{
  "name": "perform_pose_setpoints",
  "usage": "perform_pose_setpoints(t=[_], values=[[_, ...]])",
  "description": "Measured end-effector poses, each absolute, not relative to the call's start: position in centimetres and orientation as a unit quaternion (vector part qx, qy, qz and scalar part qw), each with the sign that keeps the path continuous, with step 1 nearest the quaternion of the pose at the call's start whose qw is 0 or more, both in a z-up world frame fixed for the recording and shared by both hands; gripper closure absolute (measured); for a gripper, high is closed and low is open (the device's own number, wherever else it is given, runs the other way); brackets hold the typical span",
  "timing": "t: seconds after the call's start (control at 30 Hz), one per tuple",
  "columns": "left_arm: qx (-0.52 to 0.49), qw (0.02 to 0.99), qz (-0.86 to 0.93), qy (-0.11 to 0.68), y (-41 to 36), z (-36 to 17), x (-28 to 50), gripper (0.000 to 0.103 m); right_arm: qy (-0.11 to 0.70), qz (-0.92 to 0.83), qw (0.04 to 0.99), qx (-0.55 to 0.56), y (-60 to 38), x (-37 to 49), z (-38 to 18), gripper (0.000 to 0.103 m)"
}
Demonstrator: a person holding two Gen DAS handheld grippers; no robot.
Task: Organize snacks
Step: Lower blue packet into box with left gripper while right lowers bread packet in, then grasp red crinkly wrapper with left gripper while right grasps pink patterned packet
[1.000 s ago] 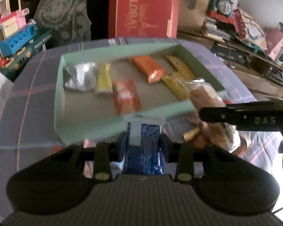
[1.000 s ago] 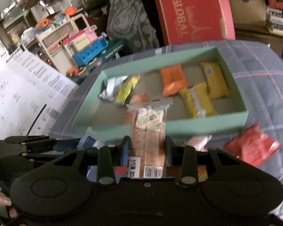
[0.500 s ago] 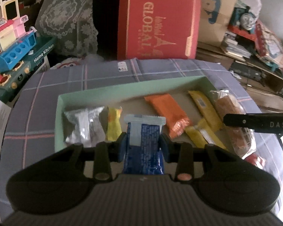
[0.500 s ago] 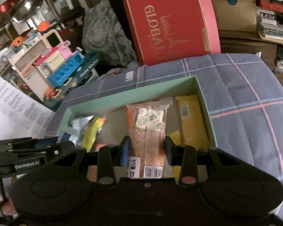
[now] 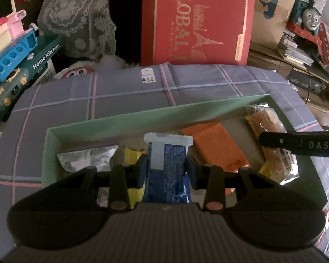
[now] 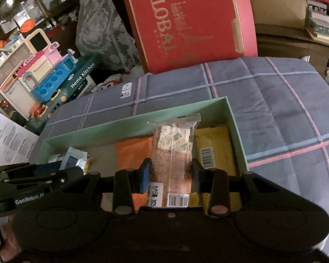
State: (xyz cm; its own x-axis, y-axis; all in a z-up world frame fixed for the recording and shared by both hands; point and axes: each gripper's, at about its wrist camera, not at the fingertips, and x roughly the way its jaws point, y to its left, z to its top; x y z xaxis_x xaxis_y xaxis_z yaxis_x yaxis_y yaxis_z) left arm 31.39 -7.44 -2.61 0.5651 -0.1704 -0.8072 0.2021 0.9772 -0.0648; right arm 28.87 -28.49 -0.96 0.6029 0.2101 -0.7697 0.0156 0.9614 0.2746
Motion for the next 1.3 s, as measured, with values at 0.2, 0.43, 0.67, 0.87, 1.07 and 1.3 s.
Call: perform_pose_setpoints(t=[0.2, 0.43, 0.67, 0.87, 1.07, 1.3], values=[[0.028, 0.899, -0.067, 0.432, -7.4, -2.4, 31.2, 0.000, 0.420, 0.049, 0.896, 0.132, -28.1, 28.3, -0.3, 0.008], [0.023, 0.892, -0.070, 0.446, -7.0, -1.7, 29.4, 0.000, 0.407, 0.043, 0.901, 0.141, -28.2, 26.6, 1.0, 0.000], [0.028, 0.892, -0.074, 0.444, -6.7, -0.5, 25.4, 0.000, 0.415, 0.053, 0.897, 0.145, -28.3, 22.9, 2.1, 0.000], [0.019, 0.893, -0.081, 0.443, -6.3, 0.6, 20.6, 0.000, 0.410, 0.059, 0.898, 0.146, -28.1, 18.2, 3.5, 0.000], [0.010, 0.887, -0.090, 0.452, -6.2, 0.4, 15.8, 0.000, 0.409, 0.067, 0.898, 0.147, -28.2, 13.0, 4.3, 0.000], [0.019, 0.877, -0.094, 0.470, -5.7, -1.8, 10.3, 0.000, 0.424, 0.080, 0.889, 0.152, -27.9, 7.3, 3.0, 0.000]])
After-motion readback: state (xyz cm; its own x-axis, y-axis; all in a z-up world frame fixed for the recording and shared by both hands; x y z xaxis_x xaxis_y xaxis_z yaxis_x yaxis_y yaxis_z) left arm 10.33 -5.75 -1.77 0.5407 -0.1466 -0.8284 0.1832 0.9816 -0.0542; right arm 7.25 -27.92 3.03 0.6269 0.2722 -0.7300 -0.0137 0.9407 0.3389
